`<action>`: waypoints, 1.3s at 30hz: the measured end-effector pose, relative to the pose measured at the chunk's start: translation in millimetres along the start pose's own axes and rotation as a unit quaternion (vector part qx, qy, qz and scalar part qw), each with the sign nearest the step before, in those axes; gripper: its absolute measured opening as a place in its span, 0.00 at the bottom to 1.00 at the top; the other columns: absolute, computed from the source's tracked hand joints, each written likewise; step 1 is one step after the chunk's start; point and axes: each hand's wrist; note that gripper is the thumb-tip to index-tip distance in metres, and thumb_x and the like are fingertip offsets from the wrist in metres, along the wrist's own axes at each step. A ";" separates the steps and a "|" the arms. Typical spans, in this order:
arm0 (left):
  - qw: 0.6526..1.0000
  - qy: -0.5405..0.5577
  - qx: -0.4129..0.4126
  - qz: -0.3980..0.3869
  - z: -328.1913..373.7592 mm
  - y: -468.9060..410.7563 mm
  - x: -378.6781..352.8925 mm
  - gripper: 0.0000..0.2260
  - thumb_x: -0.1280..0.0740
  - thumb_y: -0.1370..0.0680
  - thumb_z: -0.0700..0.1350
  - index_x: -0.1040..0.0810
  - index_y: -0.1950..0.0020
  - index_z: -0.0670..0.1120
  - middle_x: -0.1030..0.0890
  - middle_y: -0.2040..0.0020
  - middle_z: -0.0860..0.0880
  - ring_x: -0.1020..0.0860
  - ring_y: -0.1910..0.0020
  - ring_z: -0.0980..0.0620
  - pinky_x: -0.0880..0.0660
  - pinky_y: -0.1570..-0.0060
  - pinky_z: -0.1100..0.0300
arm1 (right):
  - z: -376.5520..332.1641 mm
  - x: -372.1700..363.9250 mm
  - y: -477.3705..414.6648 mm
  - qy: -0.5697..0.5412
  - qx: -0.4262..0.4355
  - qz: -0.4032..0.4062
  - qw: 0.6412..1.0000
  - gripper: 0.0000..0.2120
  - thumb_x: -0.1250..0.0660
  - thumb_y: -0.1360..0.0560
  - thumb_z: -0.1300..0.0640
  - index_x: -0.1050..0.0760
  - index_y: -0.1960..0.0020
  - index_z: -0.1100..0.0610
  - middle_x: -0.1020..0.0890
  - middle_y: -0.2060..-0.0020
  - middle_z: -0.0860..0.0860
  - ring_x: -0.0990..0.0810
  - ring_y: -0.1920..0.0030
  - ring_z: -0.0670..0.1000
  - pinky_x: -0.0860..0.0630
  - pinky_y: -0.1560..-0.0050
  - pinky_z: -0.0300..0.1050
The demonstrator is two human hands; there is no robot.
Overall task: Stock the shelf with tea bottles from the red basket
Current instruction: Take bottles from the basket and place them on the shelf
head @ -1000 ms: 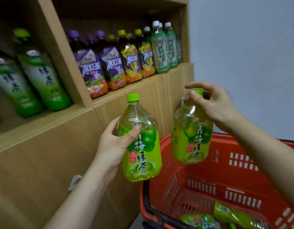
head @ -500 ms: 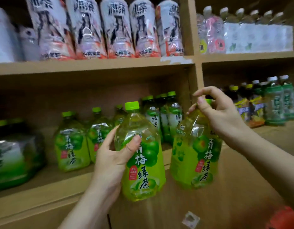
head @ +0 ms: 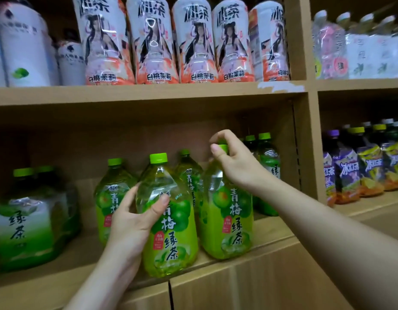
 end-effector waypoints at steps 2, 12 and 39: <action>1.000 -0.002 0.000 -0.011 -0.8 -1.0 1.4 0.48 0.18 0.51 0.62 0.26 0.34 0.51 0.14 0.48 0.47 0.16 0.48 0.45 0.24 0.41 0.42 | -2.7 -6.1 -3.7 0.038 0.006 -0.022 0.999 0.09 0.44 0.18 0.52 0.33 0.39 0.52 0.19 0.57 0.52 0.24 0.66 0.47 0.30 0.63 0.44; 0.999 -0.034 -0.039 -0.009 -0.5 -0.7 4.8 0.44 0.19 0.48 0.63 0.25 0.35 0.53 0.15 0.46 0.48 0.17 0.46 0.45 0.24 0.43 0.42 | 0.5 -12.0 72.0 0.164 -0.020 -0.024 0.986 0.43 0.32 0.33 0.33 0.60 0.31 0.24 0.44 0.25 0.54 0.31 0.31 0.57 0.29 0.36 0.55; 0.951 -0.295 -0.015 -0.086 3.8 12.8 37.7 0.58 0.17 0.48 0.51 0.48 0.28 0.70 0.28 0.32 0.58 0.26 0.36 0.60 0.31 0.32 0.53 | 56.1 -80.6 12.6 0.209 -0.162 -0.120 0.957 0.61 0.28 0.31 0.69 0.71 0.33 0.24 0.55 0.22 0.60 0.20 0.43 0.60 0.19 0.52 0.50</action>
Point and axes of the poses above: each hand's wrist, its own y-axis away from the middle knuckle, its own x-axis out of the back of the hand, z = x × y
